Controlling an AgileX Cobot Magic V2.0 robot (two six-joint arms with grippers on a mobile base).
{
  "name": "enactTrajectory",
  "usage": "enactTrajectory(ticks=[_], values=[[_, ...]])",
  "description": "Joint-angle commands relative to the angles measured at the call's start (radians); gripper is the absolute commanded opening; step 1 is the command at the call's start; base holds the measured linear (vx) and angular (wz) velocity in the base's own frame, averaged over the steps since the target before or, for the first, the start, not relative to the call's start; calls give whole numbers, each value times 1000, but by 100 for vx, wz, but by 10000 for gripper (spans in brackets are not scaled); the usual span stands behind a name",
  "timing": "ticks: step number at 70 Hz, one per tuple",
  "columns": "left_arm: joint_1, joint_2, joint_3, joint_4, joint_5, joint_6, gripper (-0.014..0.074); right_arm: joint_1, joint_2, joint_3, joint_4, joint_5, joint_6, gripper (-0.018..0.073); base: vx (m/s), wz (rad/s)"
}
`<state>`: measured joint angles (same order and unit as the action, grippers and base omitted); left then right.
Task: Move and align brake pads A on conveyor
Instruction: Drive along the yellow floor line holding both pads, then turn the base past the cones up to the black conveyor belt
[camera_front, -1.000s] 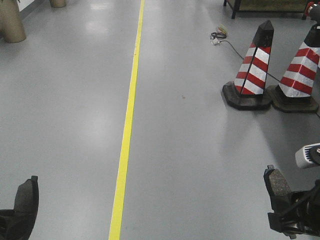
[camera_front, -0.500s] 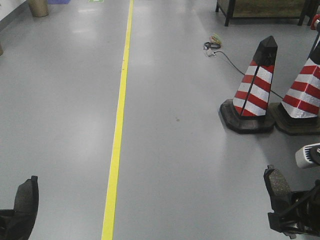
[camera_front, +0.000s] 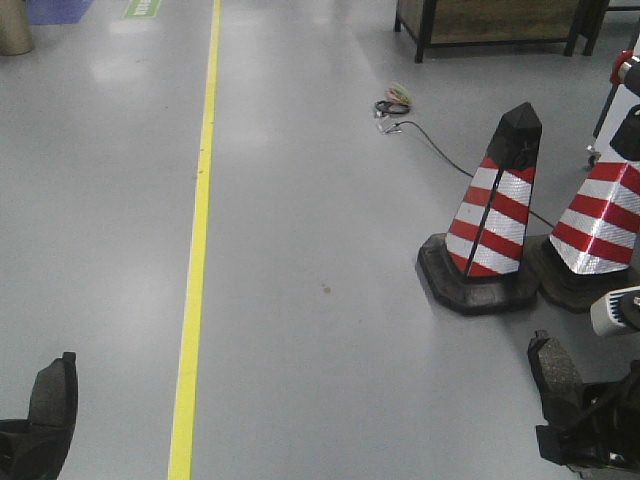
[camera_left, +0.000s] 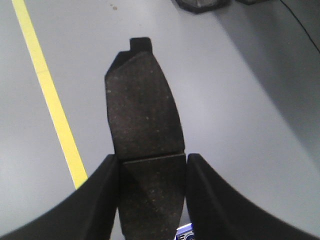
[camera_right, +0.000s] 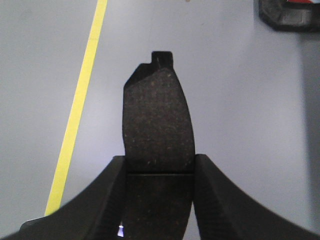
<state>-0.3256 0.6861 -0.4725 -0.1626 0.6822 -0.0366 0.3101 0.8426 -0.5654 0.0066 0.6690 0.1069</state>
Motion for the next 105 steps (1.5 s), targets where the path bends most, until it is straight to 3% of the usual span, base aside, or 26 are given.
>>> enactTrajectory(ticks=[1,53,105], values=[[-3,-3,-30,-12,-75,0,83,-1,-7,-27,-7,-69,-7,59,58,-18],[-3,-3,-30,-12,-75,0,83,-1,-7,-27,-7,-64,-7,59,55,-19],[-3,-3,-30,-12,-75,0,83,-1,-7,-27,-7,-64,-7,59,43,-57]])
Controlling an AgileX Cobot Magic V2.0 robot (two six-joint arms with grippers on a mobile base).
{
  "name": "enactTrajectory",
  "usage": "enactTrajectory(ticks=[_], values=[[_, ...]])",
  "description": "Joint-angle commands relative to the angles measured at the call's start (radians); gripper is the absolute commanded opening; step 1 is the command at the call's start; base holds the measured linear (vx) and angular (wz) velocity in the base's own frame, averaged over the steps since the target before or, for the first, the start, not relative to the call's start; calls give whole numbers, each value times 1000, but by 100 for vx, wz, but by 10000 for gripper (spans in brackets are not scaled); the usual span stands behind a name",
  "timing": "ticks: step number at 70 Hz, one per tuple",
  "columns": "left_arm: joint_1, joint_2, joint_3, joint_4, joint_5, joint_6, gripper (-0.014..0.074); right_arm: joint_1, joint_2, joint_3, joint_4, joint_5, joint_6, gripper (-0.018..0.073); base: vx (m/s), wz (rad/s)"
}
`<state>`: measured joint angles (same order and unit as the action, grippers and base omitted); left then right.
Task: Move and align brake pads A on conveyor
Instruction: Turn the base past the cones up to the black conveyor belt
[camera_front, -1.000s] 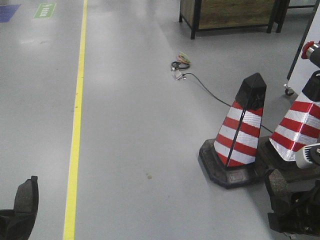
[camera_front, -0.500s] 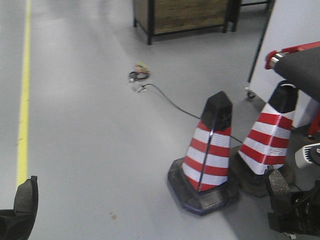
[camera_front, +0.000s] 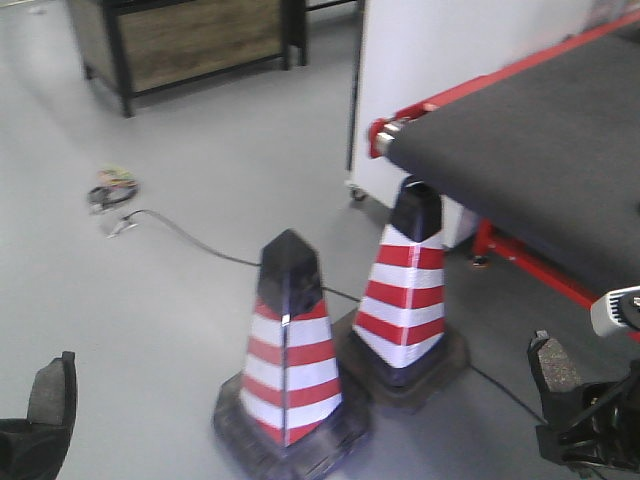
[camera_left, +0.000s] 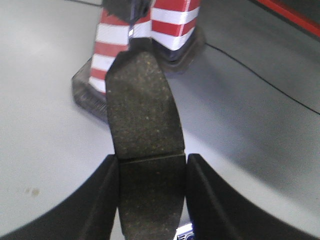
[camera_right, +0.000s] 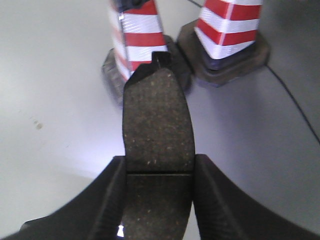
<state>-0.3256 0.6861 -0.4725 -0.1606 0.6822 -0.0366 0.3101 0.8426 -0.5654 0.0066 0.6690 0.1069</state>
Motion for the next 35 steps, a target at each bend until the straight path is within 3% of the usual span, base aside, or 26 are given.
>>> enactTrajectory(ticks=[1,35], values=[[-3,-3,-30,-14,-75,0,83,-1,-7,-27,-7,-64,-7,59,36,-65],[-3,-3,-30,-14,-74,0,83,-1,-7,-27,-7,-63,-7,59,33,-65]])
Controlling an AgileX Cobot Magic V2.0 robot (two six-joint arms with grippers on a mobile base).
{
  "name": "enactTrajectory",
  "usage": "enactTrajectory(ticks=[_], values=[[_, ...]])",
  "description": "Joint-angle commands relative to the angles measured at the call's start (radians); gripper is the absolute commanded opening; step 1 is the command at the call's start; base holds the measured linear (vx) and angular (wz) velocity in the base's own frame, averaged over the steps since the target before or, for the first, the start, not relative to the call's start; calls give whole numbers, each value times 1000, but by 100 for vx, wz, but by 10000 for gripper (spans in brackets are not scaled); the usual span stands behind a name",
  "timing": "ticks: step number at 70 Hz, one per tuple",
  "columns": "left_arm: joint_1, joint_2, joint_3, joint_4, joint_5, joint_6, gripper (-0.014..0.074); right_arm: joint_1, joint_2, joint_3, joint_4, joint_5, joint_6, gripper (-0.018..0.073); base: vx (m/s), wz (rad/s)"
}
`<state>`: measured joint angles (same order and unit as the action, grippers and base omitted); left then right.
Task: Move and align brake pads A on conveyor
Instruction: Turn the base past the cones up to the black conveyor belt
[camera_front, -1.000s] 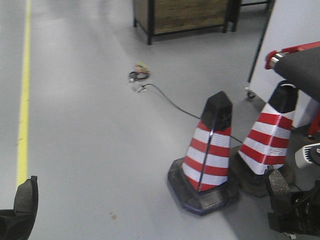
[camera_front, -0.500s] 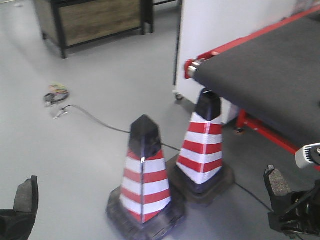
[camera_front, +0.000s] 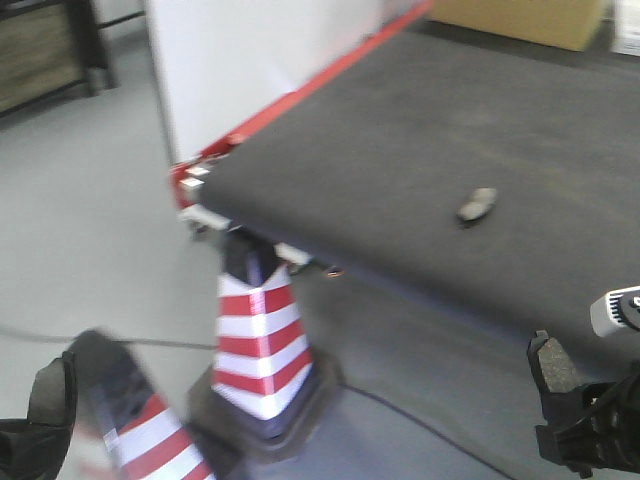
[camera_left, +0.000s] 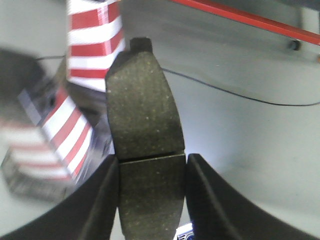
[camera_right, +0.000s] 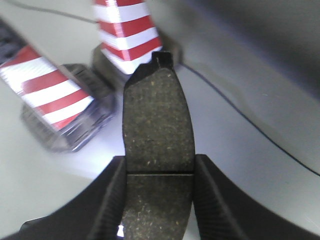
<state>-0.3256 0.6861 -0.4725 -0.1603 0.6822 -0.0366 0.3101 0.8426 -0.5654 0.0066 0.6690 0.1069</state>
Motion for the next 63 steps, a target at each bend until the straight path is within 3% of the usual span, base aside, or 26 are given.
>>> enactTrajectory(ticks=[1,33,63], values=[[-3,-3,-30,-14,-74,0,83,-1,-7,-27,-7,-63,-7,59,30,-68],[-3,-3,-30,-14,-74,0,83,-1,-7,-27,-7,-50,-7,59,27,-61],[-3,-3,-30,-14,-74,0,83,-1,-7,-27,-7,-41,-7,59,25,-39]])
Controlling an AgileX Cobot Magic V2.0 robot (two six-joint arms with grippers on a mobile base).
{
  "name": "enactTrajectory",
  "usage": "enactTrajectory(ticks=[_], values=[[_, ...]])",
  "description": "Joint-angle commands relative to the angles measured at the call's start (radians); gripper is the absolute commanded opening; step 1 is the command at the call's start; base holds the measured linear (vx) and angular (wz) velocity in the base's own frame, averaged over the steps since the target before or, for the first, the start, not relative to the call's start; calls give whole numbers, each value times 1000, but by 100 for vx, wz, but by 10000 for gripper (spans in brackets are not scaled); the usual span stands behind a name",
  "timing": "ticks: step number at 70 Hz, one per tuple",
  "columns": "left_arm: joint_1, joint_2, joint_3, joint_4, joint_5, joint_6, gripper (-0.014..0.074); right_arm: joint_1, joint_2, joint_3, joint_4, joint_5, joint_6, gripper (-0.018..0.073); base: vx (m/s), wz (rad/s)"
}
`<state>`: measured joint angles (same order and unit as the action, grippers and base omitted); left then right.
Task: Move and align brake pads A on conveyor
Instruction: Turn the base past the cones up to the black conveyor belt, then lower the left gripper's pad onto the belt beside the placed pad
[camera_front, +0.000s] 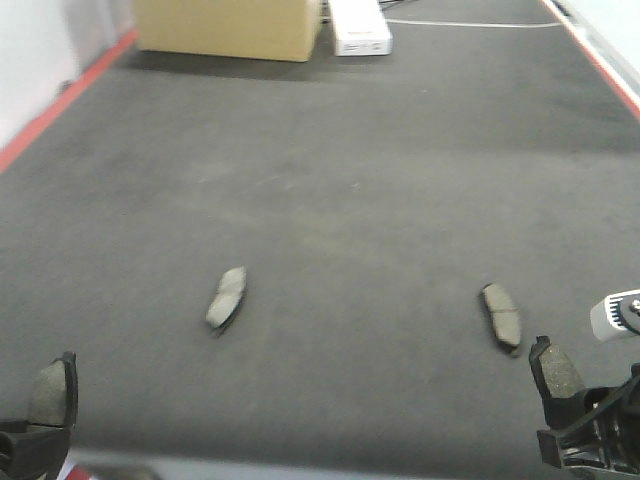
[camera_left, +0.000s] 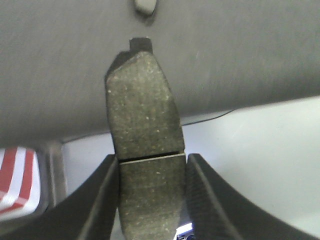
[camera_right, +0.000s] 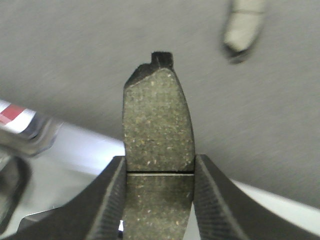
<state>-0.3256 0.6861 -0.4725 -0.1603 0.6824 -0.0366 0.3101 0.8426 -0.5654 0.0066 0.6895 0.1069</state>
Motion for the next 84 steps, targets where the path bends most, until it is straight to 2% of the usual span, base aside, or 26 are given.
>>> enactTrajectory(ticks=[1,35,84], values=[[-3,-3,-30,-14,-74,0,83,-1,-7,-27,-7,-61,-7,59,23,-30],[-3,-3,-30,-14,-74,0,83,-1,-7,-27,-7,-61,-7,59,18,-22],[-3,-3,-30,-14,-75,0,83,-1,-7,-27,-7,-61,-7,59,2,0]])
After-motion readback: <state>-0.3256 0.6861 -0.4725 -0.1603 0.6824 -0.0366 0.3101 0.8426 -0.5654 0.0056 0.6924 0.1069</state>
